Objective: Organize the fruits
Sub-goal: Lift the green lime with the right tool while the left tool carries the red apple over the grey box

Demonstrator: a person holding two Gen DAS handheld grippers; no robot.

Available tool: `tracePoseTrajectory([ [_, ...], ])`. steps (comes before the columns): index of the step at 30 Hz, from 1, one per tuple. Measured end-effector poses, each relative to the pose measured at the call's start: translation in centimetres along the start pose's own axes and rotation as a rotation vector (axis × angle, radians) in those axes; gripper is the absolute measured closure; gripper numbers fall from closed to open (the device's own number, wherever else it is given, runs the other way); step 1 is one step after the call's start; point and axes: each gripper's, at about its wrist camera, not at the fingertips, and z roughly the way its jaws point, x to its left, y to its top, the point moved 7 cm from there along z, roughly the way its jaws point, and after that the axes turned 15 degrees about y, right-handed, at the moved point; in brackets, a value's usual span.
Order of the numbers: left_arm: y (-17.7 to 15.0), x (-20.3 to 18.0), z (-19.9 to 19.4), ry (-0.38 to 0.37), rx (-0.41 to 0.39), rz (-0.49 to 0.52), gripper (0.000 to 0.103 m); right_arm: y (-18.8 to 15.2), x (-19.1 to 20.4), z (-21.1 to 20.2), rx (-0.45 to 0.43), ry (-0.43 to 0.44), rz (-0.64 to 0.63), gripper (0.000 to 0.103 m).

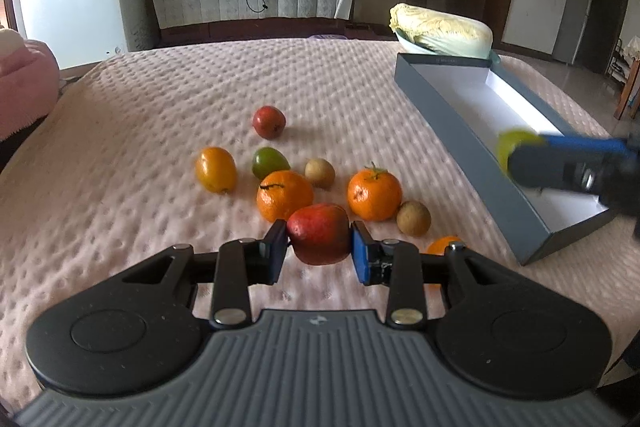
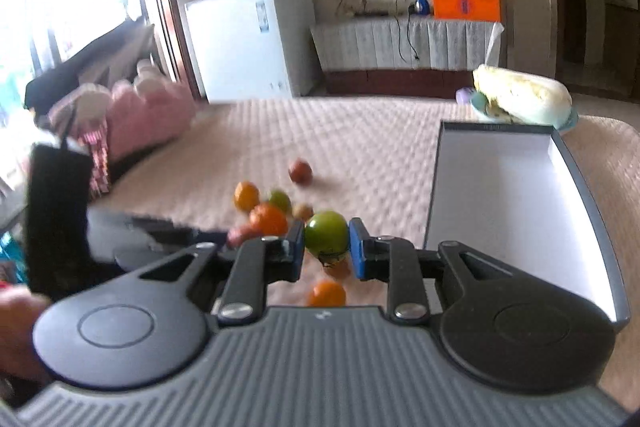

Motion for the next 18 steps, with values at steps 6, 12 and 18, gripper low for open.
tracePoseTrajectory([
  [6, 0.8, -0.6, -0.5, -0.010, -0.016, -0.014, 0.064, 2.4, -1.8, 1.0, -0.019, -0.026, -0.048, 0.076],
  [12, 1.2, -1.8, -0.9, -0.013, -0.035, 0.006, 0.064, 2.0, -3.2, 0.7, -0.015, -0.039, -0.020, 0.076],
  [18, 2.7, -3.3, -1.5, -0.034, -0.088, 0.022, 0.064, 2.6, -4.3, -0.9, -0.060, -0.044, 0.027, 0.076],
])
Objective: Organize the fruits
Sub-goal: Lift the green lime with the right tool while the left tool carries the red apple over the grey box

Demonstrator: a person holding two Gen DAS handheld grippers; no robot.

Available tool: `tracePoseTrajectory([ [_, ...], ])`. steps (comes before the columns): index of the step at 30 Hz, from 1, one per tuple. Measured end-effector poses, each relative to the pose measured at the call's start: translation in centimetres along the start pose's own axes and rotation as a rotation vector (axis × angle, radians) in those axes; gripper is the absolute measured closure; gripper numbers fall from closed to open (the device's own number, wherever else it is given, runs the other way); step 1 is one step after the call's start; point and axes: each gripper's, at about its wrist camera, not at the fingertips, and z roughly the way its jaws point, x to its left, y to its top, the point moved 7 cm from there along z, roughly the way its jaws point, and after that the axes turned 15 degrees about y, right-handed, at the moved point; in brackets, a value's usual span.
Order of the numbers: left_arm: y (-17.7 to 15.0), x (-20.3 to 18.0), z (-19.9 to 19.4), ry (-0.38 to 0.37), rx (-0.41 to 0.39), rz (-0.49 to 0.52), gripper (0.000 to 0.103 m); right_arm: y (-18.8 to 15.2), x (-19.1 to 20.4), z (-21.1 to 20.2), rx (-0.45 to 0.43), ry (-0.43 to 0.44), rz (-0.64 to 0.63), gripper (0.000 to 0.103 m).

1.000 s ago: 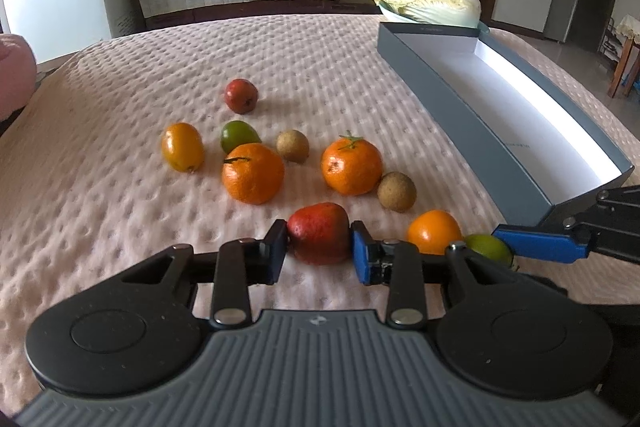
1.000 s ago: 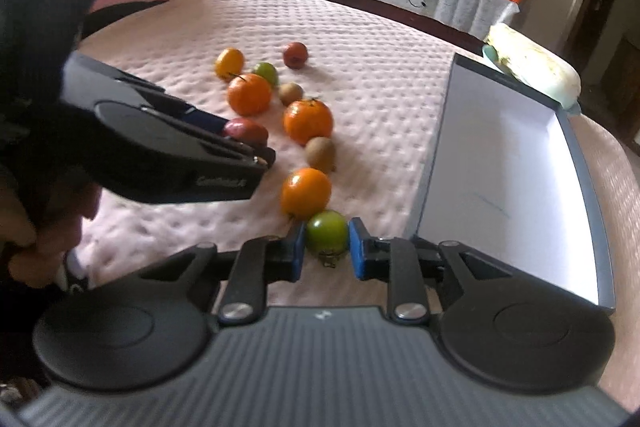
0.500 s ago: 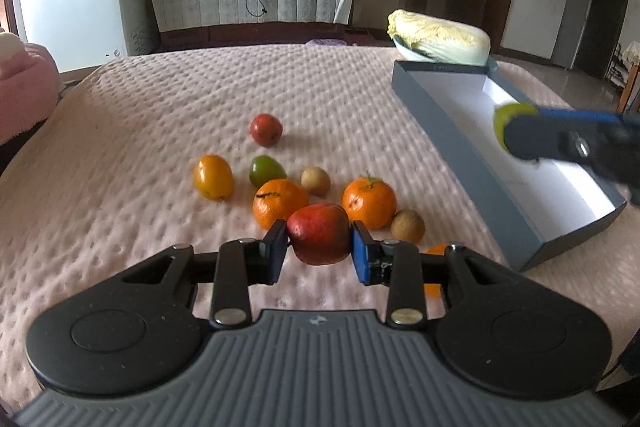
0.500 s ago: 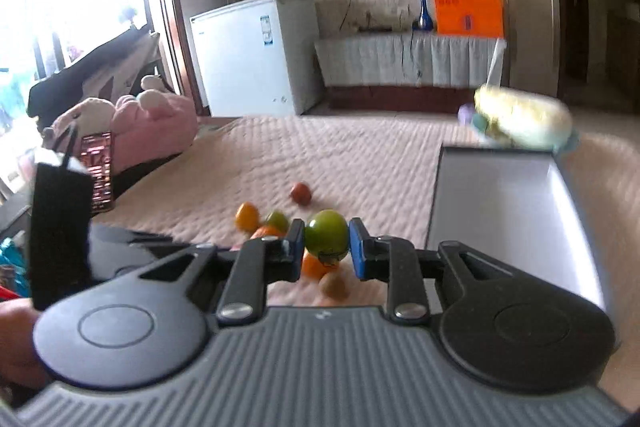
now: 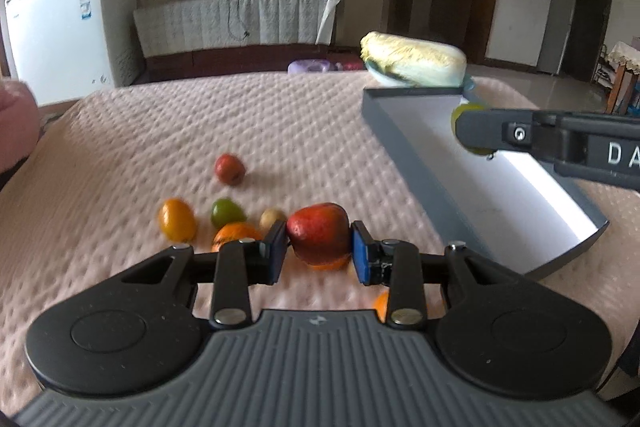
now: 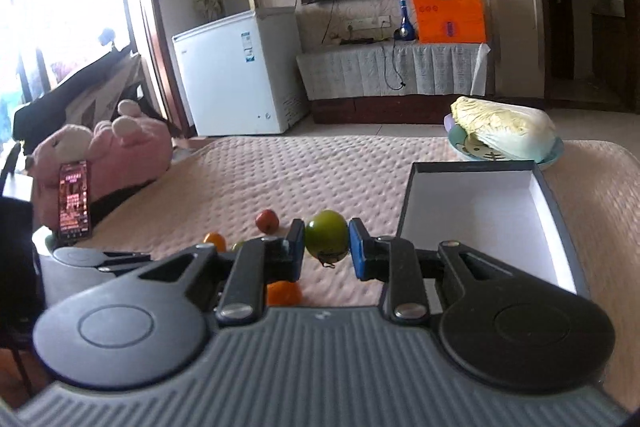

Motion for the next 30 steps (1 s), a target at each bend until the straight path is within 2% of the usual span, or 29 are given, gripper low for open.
tracePoseTrajectory([
  [13, 1.8, -2.4, 1.0, -0.040, -0.028, 0.030, 0.064, 0.3, -2.3, -1.3, -0.027, -0.073, 0.065, 0.076],
  [30, 5.6, -8.9, 2.6, -0.140, -0.074, 0.055, 0.064, -1.2, -7.3, -3.2, 0.019, -0.260, 0.148, 0.076],
])
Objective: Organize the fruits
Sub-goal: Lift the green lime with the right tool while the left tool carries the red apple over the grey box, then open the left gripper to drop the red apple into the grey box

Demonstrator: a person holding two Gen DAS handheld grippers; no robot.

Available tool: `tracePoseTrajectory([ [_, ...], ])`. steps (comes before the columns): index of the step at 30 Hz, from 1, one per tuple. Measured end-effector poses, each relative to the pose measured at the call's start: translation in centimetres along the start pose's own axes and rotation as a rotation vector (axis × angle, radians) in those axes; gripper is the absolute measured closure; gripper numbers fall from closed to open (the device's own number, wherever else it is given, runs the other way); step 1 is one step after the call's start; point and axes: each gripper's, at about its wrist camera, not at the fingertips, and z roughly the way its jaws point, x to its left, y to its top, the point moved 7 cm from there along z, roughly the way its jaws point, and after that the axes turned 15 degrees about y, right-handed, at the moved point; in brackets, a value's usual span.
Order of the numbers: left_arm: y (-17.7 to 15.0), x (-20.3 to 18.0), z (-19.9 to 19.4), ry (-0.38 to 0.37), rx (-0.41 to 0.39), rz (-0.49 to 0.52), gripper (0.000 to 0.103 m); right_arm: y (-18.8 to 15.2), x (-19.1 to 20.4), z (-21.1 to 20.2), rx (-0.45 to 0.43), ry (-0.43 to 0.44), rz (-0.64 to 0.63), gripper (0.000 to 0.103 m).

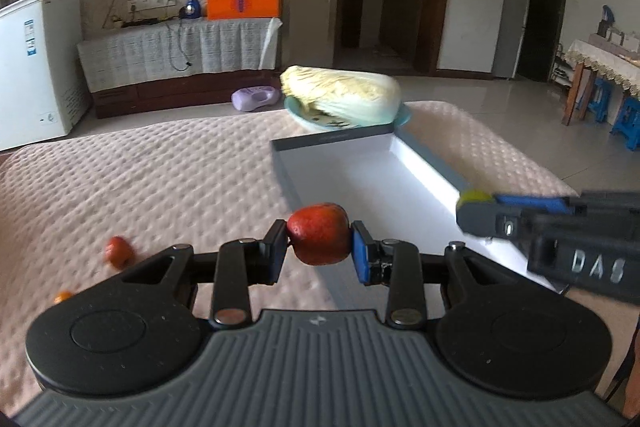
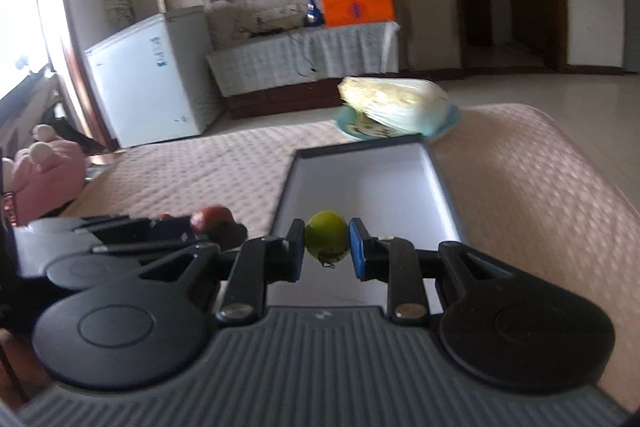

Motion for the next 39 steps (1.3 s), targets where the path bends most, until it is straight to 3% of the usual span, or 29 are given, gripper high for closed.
tracePoseTrajectory([
  [8, 1.4, -4.6, 1.8, -0.064, 0.001, 0.005, 0.064, -0.5, -3.9, -1.6, 0.000, -0.102, 0.047, 0.076],
  [19, 1.3, -9.3, 5.0, -0.093, 0.056, 0.025, 0.063, -0.9, -5.7, -1.7, 0.008, -0.138, 0.069, 0.076],
  [25, 0.8, -8.9, 5.7, -0.087, 0.075, 0.006, 0.062, -0.8, -5.8, -1.4, 0.001, -0.143, 0.074, 0.076],
  [29, 1.0, -7.9, 4.9, -0.073, 0.052, -0.003, 0.043, -0.7, -5.9, -1.2, -0.011, -0.147, 0.081, 0.076],
  [39, 0.8, -4.0, 2.5, -0.041, 0.022, -0.038, 0.041, -0.4, -5.0, 0.8, -0.018, -0.144, 0.091, 0.076],
])
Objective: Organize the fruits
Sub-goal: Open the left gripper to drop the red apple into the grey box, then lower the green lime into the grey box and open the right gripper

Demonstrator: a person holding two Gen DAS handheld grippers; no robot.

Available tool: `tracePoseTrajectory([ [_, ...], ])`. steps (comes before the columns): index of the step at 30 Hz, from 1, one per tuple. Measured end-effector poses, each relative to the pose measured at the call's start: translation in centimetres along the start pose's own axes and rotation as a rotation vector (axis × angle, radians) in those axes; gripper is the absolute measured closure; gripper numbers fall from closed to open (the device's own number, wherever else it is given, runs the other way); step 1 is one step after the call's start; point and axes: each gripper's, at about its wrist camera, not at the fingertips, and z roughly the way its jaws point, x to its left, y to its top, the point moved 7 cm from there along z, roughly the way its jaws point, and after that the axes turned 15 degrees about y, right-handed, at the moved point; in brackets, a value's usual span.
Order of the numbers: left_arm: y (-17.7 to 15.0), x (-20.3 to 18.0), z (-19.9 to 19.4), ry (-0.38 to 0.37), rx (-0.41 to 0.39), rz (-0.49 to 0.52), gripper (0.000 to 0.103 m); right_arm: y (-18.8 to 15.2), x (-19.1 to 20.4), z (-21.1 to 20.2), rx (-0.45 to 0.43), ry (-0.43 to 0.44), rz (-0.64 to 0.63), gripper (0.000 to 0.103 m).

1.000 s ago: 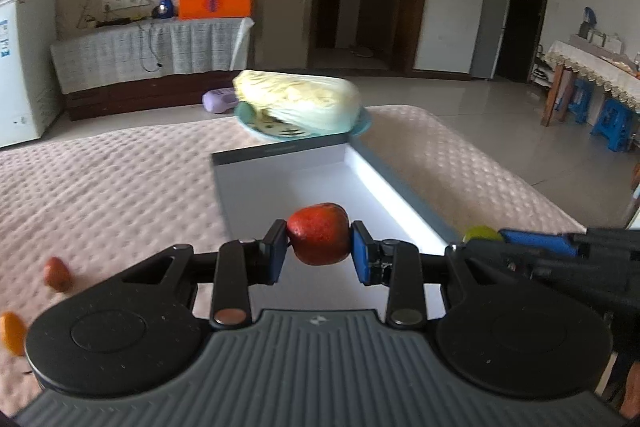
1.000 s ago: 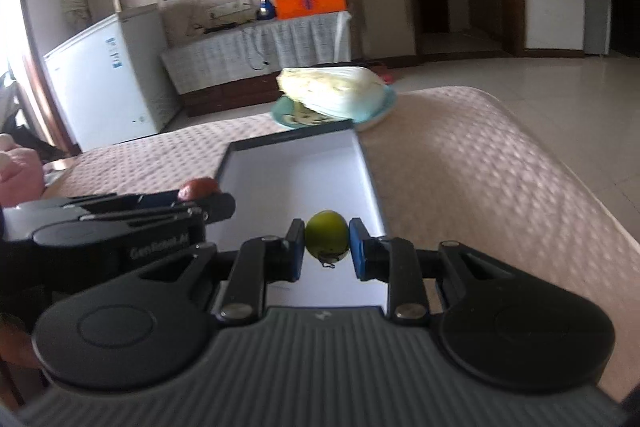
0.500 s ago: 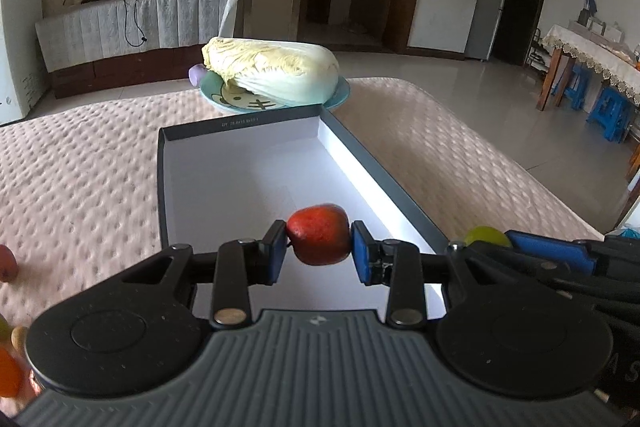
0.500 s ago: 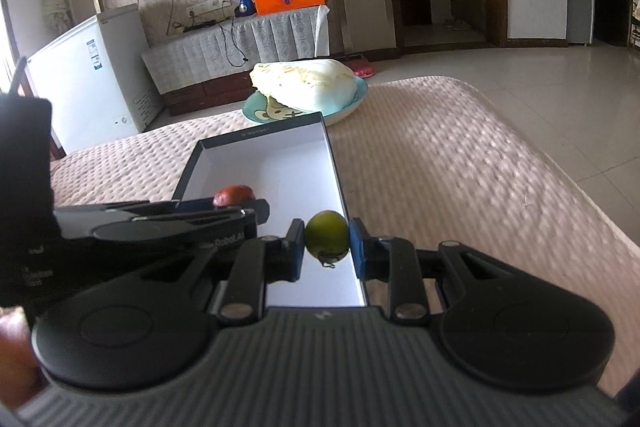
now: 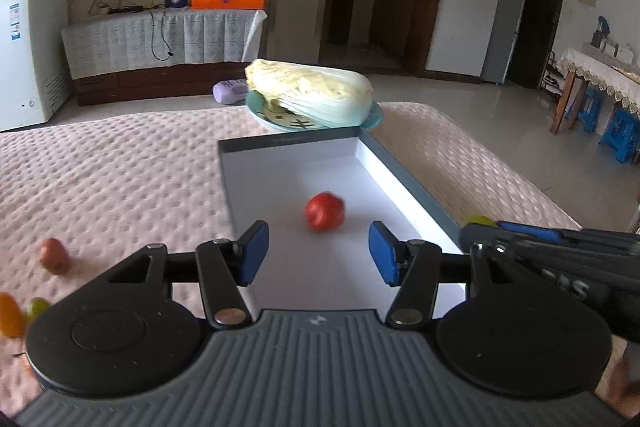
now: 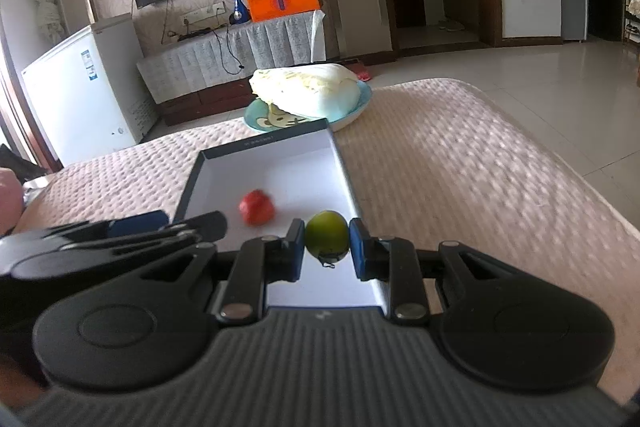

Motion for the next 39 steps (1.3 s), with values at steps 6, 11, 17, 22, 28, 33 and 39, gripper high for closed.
tracePoseTrajectory([
  [6, -0.7, 2.3, -2.7, 0.041, -0.028, 0.045, 0.041, 0.3, 1.8, 1.8, -0.001, 0.013, -0.015, 0.076],
  [11, -1.6, 4.0, -4.4, 0.068, -0.020, 0.065, 0.041, 0.4, 2.6, 3.2, 0.002, 0.000, -0.009, 0.075],
  [17, -2.8, 6.7, -6.8, 0.091, 0.000, 0.054, 0.042, 0.4, 2.7, 4.4, 0.009, -0.033, 0.003, 0.075],
  [22, -3.7, 8.2, -8.5, 0.103, 0.013, 0.048, 0.042, 0.4, 2.5, 5.0, 0.009, -0.055, 0.008, 0.075],
  [28, -4.7, 9.8, -10.3, 0.115, 0.027, 0.021, 0.039, 0.2, 2.9, 5.3, 0.023, -0.068, -0.012, 0.051],
  [33, -5.1, 10.9, -10.6, 0.132, 0.025, 0.006, 0.036, 0.8, 3.2, 4.4, -0.026, -0.072, -0.031, 0.036],
  [39, -5.3, 11.6, -9.9, 0.144, 0.027, -0.004, 0.036, 1.1, 3.7, 3.7, -0.049, -0.059, -0.044, 0.036],
])
